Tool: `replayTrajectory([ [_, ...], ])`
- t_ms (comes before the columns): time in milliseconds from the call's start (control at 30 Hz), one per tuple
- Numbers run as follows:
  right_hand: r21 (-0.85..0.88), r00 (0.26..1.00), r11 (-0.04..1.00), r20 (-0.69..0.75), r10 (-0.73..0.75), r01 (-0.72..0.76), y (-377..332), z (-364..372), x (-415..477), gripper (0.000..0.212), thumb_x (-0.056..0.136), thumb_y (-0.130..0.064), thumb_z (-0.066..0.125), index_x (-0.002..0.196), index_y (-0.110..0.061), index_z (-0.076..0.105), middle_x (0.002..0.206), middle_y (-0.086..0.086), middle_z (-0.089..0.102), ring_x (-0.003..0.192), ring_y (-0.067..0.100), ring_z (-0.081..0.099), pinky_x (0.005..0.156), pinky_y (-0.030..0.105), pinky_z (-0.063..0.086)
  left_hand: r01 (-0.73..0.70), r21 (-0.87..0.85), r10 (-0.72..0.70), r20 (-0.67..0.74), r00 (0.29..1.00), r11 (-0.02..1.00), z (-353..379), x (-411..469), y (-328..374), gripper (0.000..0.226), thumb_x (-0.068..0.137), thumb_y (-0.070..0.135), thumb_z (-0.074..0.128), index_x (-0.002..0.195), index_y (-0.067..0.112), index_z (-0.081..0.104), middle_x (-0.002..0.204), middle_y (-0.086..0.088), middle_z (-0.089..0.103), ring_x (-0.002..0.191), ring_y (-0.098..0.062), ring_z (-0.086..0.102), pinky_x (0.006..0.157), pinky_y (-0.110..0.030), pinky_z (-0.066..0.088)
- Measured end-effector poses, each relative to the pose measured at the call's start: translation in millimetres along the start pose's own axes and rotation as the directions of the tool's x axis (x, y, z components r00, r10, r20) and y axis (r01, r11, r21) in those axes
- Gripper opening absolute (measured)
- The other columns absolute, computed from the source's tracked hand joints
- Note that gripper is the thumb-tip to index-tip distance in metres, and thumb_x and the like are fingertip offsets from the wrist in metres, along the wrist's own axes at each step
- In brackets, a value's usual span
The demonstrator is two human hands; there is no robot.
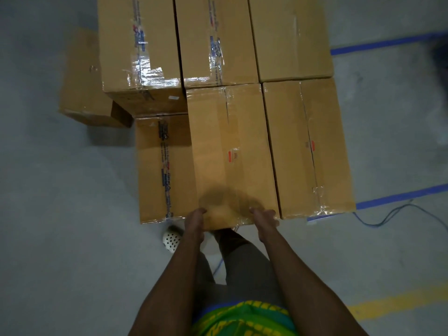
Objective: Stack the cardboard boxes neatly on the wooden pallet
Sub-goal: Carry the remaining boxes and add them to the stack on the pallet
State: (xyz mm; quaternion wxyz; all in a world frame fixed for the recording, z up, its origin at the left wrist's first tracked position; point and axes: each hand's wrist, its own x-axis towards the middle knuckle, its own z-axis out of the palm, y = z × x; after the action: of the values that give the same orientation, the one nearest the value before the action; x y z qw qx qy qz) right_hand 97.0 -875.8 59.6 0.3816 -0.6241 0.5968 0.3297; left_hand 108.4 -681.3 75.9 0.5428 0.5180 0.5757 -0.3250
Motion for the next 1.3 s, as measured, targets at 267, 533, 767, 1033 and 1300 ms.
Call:
replayTrajectory([
  [267, -0.189, 0.983, 0.966, -0.020, -0.185, 0.178, -9, 36, -57, 0.068, 0.089, -0.040, 0.061, 0.143, -0.008, 0.035, 0.145, 0.020, 0.029, 0.130, 0.039, 0.034, 0.109, 0.051, 0.035, -0.215, 0.217, 0.234, -0.066, 0.970, 0.952, -68, -4, -14, 0.033, 0.088, 0.027, 0.065, 0.116, 0.009, 0.064, 0.119, -0.011, 0.063, 0.108, -0.029, 0.056, 0.099, -0.045, 0.049],
  [533, -0.279, 0.927, 0.885, 0.079, -0.365, 0.373, 18, 134, -149, 0.065, 0.090, -0.044, 0.059, 0.141, -0.009, 0.040, 0.145, 0.020, 0.030, 0.131, 0.040, 0.033, 0.109, 0.052, 0.036, -0.274, 0.120, 0.290, -0.142, 0.946, 0.954, -209, -6, -47, 0.032, 0.089, 0.020, 0.067, 0.117, 0.003, 0.068, 0.114, -0.014, 0.067, 0.105, -0.032, 0.061, 0.099, -0.045, 0.051],
  [767, -0.304, 0.858, 0.802, 0.209, -0.470, 0.514, 71, 268, -236, 0.075, 0.079, -0.053, 0.059, 0.141, -0.012, 0.045, 0.144, 0.019, 0.042, 0.128, 0.039, 0.042, 0.106, 0.048, 0.041, -0.394, 0.114, 0.409, -0.180, 0.895, 0.912, -375, 2, -69, 0.031, 0.089, 0.023, 0.069, 0.113, 0.002, 0.071, 0.115, -0.013, 0.069, 0.106, -0.032, 0.063, 0.092, -0.040, 0.051],
  [1033, -0.417, 0.788, 0.669, 0.303, -0.536, 0.616, 74, 372, -342, 0.065, 0.091, -0.042, 0.062, 0.144, -0.012, 0.040, 0.153, 0.017, 0.018, 0.139, 0.038, 0.022, 0.112, 0.048, 0.034, -0.510, 0.008, 0.494, -0.263, 0.829, 0.860, -509, 8, -39, 0.039, 0.085, 0.025, 0.076, 0.121, 0.009, 0.071, 0.120, -0.007, 0.069, 0.111, -0.024, 0.062, 0.090, -0.031, 0.045],
  [1300, -0.514, 0.810, 0.639, 0.236, -0.537, 0.573, 18, 469, -376, 0.071, 0.088, -0.049, 0.058, 0.147, -0.015, 0.040, 0.156, 0.016, 0.026, 0.140, 0.036, 0.026, 0.105, 0.044, 0.036, -0.589, -0.008, 0.578, -0.179, 0.796, 0.808, -564, 54, 56, 0.039, 0.083, 0.028, 0.079, 0.118, 0.012, 0.072, 0.119, -0.006, 0.071, 0.114, -0.024, 0.063, 0.102, -0.040, 0.050],
])
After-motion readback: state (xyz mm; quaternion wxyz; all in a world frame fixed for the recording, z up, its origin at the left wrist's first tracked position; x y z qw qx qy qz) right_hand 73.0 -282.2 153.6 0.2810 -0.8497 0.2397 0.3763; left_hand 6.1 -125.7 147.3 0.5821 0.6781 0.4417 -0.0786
